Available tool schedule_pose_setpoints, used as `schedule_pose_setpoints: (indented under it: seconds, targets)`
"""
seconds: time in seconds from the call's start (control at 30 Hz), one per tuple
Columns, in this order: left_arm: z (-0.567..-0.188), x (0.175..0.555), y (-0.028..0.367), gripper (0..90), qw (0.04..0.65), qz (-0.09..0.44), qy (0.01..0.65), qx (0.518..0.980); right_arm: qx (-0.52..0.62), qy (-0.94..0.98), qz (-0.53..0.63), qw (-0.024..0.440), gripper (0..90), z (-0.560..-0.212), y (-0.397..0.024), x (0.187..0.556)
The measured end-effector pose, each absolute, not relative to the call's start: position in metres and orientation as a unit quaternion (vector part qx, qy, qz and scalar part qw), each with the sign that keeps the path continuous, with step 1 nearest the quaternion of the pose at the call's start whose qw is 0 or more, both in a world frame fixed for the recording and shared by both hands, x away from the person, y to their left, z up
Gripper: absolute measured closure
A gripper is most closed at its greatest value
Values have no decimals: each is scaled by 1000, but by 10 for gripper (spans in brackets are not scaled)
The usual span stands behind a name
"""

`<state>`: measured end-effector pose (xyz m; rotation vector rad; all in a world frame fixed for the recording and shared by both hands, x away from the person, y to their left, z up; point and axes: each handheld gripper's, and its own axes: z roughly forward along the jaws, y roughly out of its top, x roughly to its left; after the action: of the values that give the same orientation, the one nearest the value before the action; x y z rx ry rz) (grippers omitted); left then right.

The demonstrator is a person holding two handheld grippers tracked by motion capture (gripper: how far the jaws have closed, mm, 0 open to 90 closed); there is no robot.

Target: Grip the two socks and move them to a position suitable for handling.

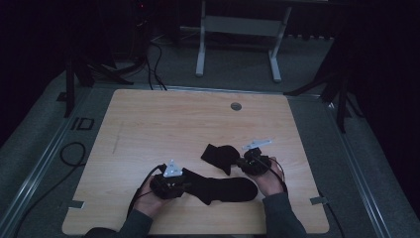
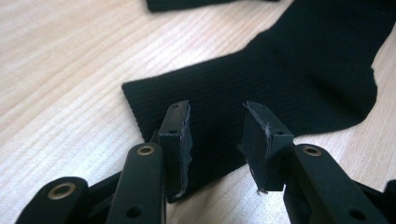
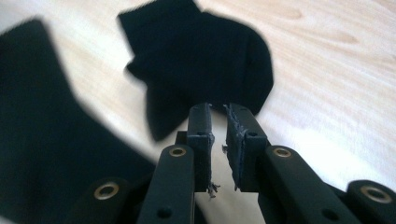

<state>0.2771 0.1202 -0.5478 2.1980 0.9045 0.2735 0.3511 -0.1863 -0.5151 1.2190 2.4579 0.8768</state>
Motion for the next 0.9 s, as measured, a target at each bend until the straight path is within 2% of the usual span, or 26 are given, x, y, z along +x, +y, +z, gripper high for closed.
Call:
schedule_pose_setpoints:
  seconds: [0.13, 0.37, 0.6, 0.9]
  targets:
    - [-546, 278, 123, 623, 372, 108, 358, 850, 440, 842, 283, 127, 806, -520, -180, 375]
    - [-543, 280, 127, 628, 374, 114, 364, 845, 446, 853, 247, 113, 729, -538, -168, 395]
    - [-542, 285, 127, 649, 372, 122, 378, 839, 435, 864, 217, 133, 841, -538, -156, 397]
    - [-536, 292, 128, 800, 373, 143, 394, 828, 449, 859, 220, 110, 857, -537, -143, 402]
